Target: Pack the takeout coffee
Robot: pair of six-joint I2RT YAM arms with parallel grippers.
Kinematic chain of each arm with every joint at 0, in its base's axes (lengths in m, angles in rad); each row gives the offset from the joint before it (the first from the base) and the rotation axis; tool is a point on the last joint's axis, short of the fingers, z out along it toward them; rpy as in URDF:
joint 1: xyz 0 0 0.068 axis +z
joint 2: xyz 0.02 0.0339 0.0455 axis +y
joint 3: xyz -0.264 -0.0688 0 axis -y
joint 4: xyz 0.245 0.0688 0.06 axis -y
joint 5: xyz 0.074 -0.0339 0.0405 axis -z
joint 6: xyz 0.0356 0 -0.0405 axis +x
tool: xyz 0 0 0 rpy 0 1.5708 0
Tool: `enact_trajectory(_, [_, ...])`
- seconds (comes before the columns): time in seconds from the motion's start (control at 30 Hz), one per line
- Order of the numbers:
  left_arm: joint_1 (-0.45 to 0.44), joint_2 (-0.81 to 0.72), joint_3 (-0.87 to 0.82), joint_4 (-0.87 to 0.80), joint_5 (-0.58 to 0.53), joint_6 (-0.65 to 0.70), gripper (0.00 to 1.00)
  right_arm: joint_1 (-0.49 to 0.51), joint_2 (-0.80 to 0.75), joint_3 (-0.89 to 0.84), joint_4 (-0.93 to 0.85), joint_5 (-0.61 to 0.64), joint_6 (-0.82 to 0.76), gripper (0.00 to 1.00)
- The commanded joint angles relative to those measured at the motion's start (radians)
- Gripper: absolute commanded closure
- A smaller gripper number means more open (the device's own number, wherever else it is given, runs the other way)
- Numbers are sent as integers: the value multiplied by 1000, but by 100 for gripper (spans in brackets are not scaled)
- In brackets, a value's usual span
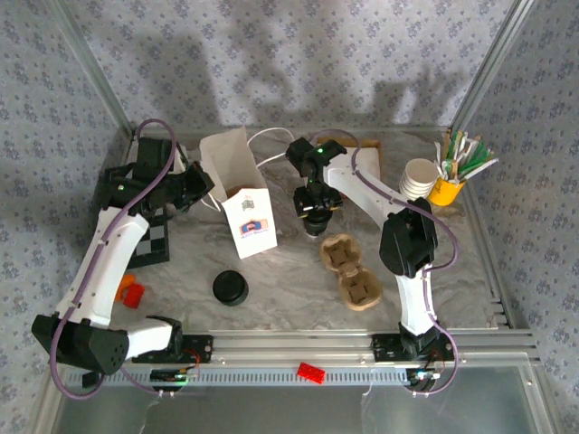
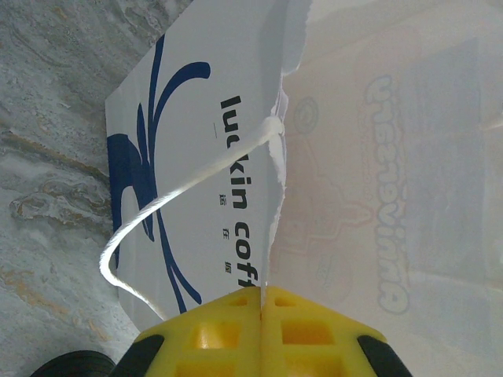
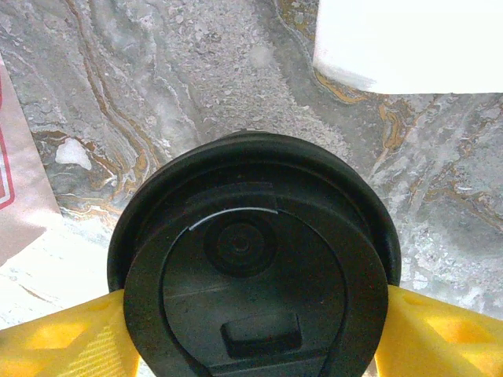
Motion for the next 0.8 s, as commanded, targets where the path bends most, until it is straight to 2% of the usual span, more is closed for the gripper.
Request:
enact_trajectory(0.0, [3, -10, -7, -1, 17, 1, 97, -2, 3, 36, -42, -15, -21, 29])
enact_trajectory(0.77, [3, 0, 28, -25, 38, 14, 100, 6, -184, 33, -137, -38, 36, 33])
